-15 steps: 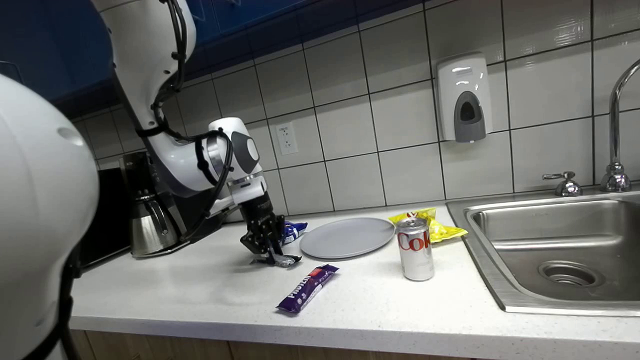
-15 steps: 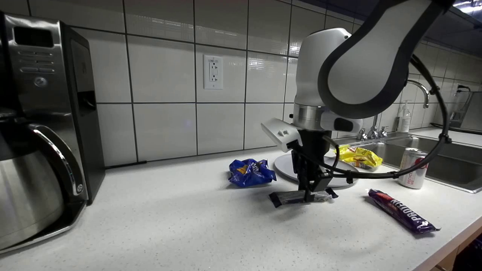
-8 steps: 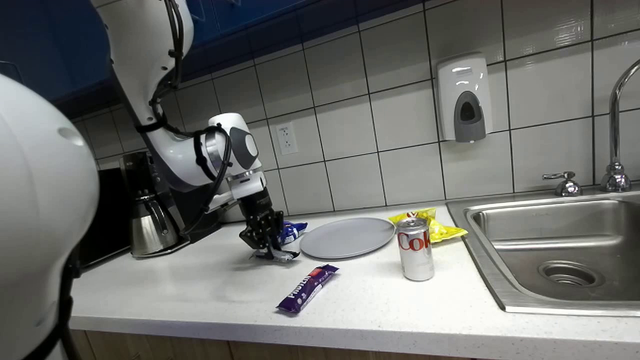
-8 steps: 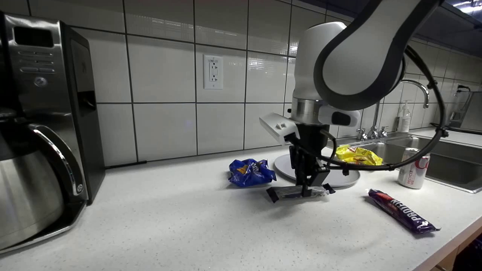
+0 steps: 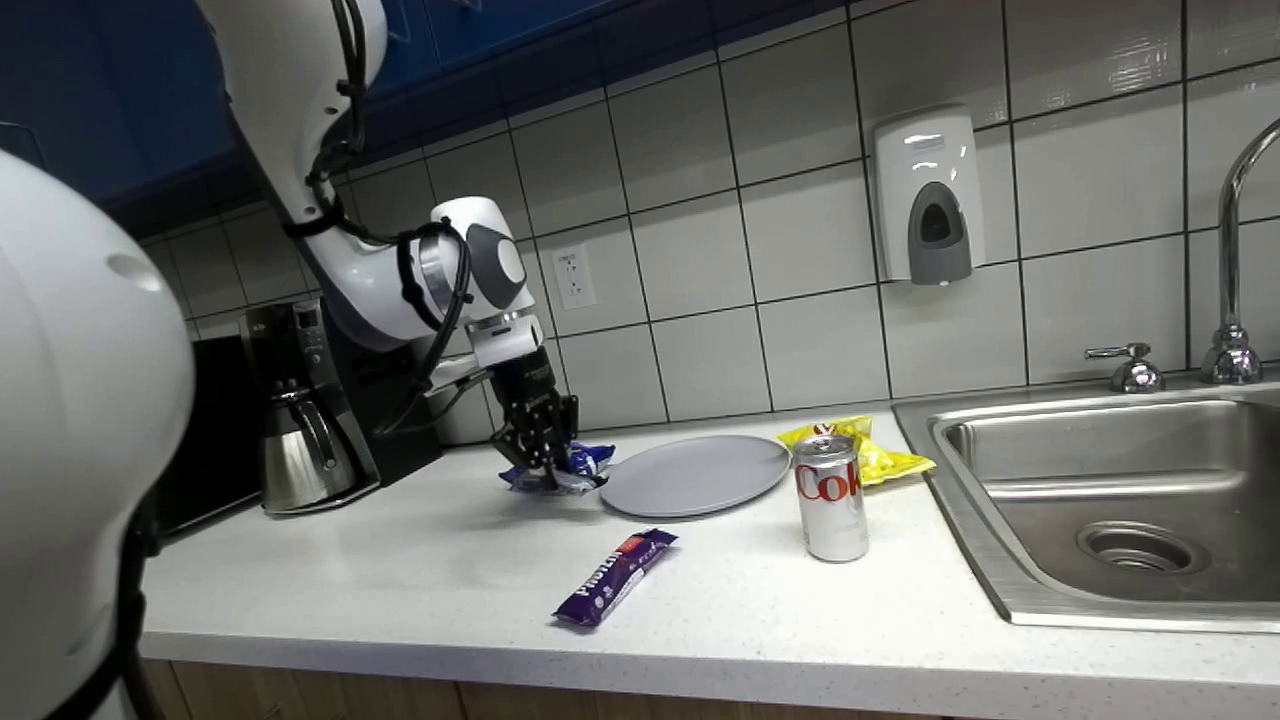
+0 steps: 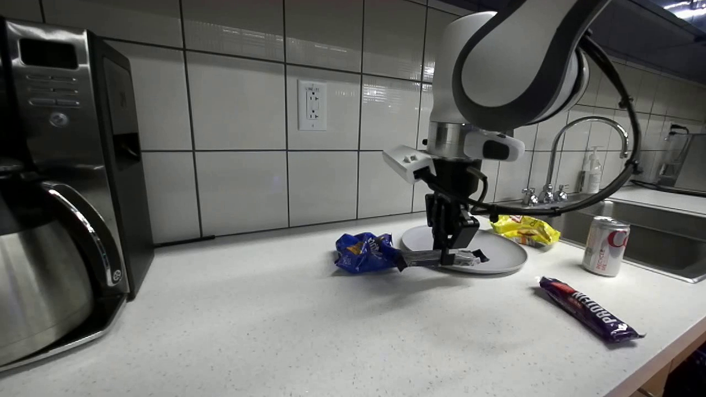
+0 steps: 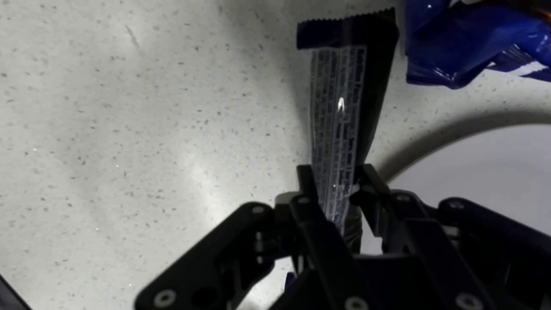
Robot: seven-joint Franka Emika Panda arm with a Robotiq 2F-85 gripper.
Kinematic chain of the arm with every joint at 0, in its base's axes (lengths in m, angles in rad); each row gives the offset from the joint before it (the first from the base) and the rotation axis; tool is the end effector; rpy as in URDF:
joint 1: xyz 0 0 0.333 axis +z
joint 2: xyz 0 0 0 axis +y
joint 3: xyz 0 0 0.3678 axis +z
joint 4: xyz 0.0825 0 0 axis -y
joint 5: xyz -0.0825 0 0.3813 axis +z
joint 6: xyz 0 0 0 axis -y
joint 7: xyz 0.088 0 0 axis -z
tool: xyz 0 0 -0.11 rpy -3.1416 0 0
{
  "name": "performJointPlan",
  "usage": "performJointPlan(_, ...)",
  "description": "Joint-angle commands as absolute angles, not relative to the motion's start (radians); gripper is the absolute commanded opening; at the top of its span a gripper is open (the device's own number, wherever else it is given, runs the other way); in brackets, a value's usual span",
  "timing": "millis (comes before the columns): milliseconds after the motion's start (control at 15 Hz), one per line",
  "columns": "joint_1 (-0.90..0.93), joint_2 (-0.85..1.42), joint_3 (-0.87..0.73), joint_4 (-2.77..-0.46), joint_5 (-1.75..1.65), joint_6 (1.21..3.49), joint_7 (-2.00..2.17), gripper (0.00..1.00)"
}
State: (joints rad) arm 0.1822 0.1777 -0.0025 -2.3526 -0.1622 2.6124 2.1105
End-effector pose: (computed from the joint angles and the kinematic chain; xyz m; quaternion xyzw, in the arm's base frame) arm 0.5200 0.0978 0.3130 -0.6228 0.7801 -0.0569 0.0191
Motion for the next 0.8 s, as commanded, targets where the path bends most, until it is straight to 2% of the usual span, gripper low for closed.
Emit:
performJointPlan(0,0.148,0.163,-0.012,-2.312,-0.149,2.558,2.059,0.08)
performJointPlan(733,0.075,0.195,-0.039,-2.208,-0.164,2.462,1.682,0.08)
